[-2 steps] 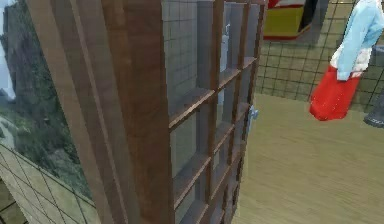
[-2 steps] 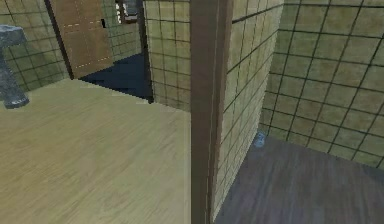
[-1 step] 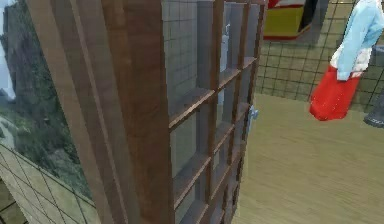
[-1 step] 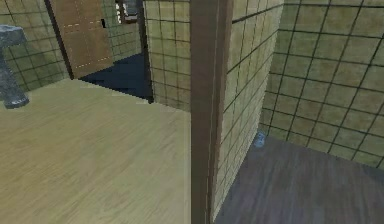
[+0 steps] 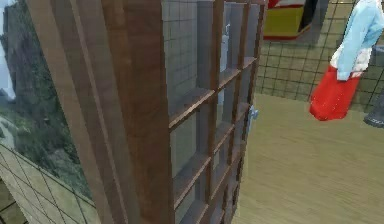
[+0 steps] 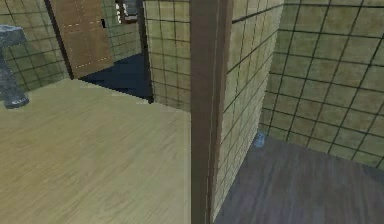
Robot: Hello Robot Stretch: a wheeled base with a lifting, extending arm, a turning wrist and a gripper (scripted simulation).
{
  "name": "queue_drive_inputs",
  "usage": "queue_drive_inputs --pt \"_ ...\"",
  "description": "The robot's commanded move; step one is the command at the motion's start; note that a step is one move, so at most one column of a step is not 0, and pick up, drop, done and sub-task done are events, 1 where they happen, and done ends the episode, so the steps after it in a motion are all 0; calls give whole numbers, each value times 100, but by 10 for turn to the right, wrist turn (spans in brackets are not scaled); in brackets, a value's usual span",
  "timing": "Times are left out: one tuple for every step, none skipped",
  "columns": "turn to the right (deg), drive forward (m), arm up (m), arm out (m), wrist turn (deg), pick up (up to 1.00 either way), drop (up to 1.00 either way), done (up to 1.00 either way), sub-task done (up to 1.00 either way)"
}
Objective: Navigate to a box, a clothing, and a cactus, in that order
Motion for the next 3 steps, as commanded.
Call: queue_drive_inputs --pt "450 0 0 0 0 0 0 0 0" --pt "420 0 0 0 0 0 0 0 0" --pt "60 0 0 0 0 0 0 0 0"
